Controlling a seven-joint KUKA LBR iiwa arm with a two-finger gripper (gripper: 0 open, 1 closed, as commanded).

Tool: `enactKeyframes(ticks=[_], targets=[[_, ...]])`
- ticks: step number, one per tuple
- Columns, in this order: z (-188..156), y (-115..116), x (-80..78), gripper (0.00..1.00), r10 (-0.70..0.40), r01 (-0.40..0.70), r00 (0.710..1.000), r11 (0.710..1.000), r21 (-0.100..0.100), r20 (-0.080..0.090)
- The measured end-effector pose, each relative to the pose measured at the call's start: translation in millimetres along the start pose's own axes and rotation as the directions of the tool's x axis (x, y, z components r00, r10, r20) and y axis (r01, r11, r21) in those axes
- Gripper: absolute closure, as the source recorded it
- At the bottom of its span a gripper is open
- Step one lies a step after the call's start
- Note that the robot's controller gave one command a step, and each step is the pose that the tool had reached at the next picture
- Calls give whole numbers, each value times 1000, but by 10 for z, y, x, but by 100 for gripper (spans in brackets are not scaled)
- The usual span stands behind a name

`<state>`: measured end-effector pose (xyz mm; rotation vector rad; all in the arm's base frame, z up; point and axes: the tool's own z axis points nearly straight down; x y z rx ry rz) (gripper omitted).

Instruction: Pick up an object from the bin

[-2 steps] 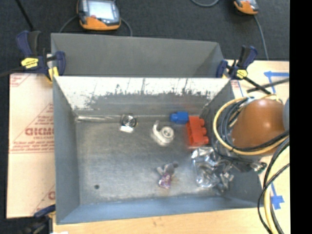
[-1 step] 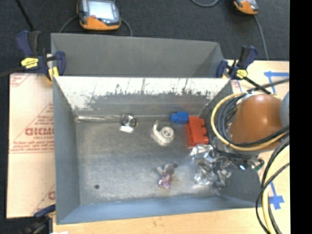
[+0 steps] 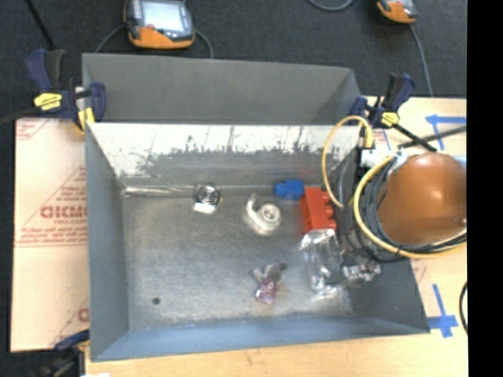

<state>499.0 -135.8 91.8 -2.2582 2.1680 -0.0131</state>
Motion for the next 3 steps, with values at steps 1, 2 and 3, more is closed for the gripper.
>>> enactKeyframes(ticks=[1, 2, 3], targets=[[-310, 25, -886, 100, -27, 27, 1000, 1000, -12, 2], [-299, 30, -853, 0, -18, 18, 1000, 1000, -15, 1], [201, -416, -1099, 0, -216, 216, 976, 976, -15, 1]])
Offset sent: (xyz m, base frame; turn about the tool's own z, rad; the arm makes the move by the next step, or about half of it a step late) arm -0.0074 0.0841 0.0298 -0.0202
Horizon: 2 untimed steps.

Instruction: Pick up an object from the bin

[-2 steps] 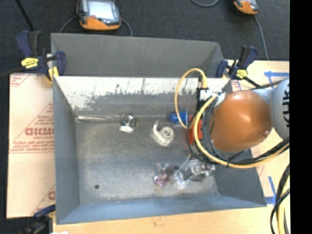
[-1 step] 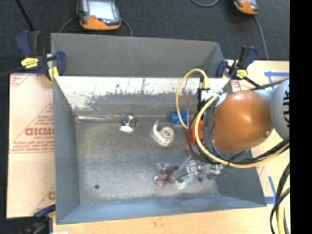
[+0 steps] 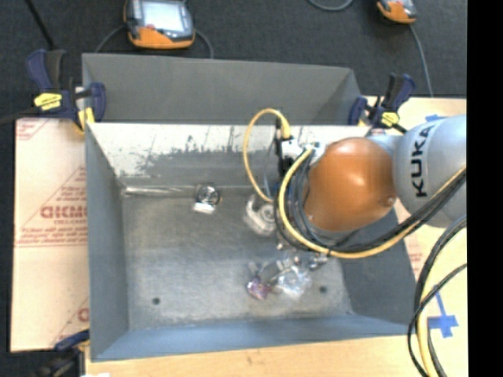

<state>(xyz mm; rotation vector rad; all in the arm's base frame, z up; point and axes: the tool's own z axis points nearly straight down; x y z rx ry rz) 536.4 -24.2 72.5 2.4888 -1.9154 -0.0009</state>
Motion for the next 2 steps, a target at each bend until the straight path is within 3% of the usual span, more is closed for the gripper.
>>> enactKeyframes(ticks=[1, 2], targets=[[-47, -28, -14, 100, 6, -6, 1000, 1000, 7, 2], [-8, -791, 211, 100, 16, -16, 1000, 1000, -18, -2]])
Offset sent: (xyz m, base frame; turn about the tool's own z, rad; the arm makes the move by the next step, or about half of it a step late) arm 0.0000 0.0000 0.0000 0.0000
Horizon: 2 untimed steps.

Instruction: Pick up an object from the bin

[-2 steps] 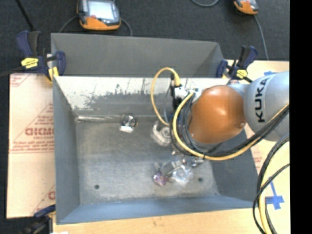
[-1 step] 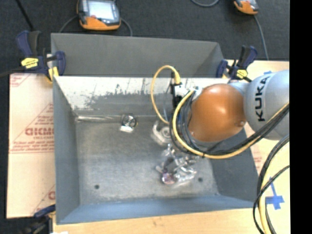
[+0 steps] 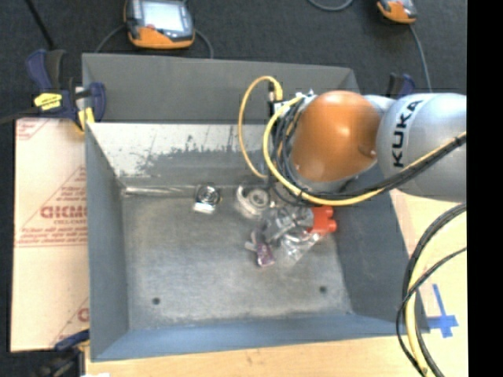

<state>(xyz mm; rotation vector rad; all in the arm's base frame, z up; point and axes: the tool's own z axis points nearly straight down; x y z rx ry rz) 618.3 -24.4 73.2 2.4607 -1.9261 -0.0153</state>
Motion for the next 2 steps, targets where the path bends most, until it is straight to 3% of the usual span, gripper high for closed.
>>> enactKeyframes(ticks=[1, 2], targets=[[-1393, 380, 122, 100, 18, -18, 1000, 1000, 25, 1], [-1347, 389, 100, 100, 19, -19, 1000, 1000, 16, 7]])
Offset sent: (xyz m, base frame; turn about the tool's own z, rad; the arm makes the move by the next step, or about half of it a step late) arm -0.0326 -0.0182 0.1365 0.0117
